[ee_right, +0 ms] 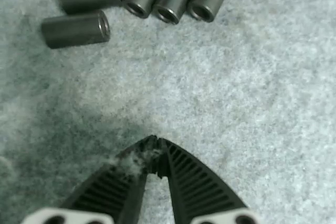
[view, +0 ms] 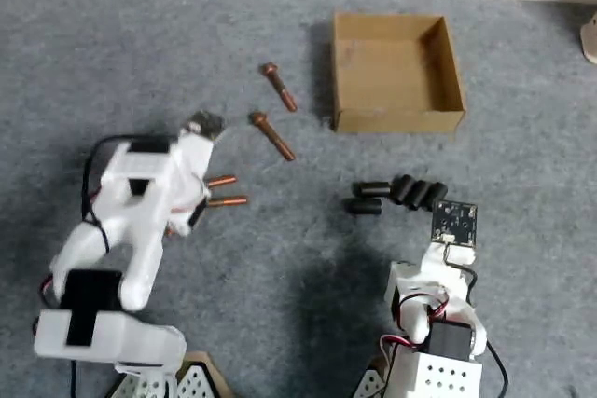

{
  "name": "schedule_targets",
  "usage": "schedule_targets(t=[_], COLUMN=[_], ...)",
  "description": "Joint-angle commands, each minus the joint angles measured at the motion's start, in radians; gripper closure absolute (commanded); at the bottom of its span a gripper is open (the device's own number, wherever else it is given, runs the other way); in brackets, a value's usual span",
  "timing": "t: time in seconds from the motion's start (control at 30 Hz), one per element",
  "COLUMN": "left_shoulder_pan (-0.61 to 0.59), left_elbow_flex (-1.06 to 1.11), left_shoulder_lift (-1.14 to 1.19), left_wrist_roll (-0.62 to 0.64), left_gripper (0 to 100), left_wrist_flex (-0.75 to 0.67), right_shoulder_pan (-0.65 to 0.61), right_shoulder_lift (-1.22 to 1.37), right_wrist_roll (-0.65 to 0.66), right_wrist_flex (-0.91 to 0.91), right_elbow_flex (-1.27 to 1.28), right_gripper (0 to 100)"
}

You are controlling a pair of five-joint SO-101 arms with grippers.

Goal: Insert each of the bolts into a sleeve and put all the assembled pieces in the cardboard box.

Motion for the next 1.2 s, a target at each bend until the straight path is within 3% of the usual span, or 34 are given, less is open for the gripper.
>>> schedule_targets(t=[0.0,0.33,0.47,0.67,1.03,1.17], left_shoulder_pan=[-0.004,-0.004,-0.007,-0.004,-0.004,-0.002], left_elbow_flex=[0.084,0.297,0.297,0.255,0.177,0.091], left_shoulder_lift=[-0.119,-0.343,-0.375,-0.378,-0.378,-0.378], left_wrist_roll=[-0.087,-0.358,-0.354,-0.292,-0.290,-0.196], left_gripper=[99,99,98,79,79,79], left_wrist_flex=[-0.011,-0.015,-0.015,-0.009,-0.017,-0.015], right_shoulder_pan=[0.002,0.002,0.002,0.002,0.002,0.002], right_shoulder_lift=[-0.008,-0.008,-0.008,-0.008,-0.008,-0.008], right_wrist_roll=[0.002,0.002,0.002,0.002,0.002,0.002], right_wrist_flex=[0.001,0.001,0.001,0.001,0.001,0.001], right_elbow_flex=[0.157,0.157,0.157,0.157,0.157,0.157], right_gripper=[99.4,99.4,99.4,99.4,99.4,99.4])
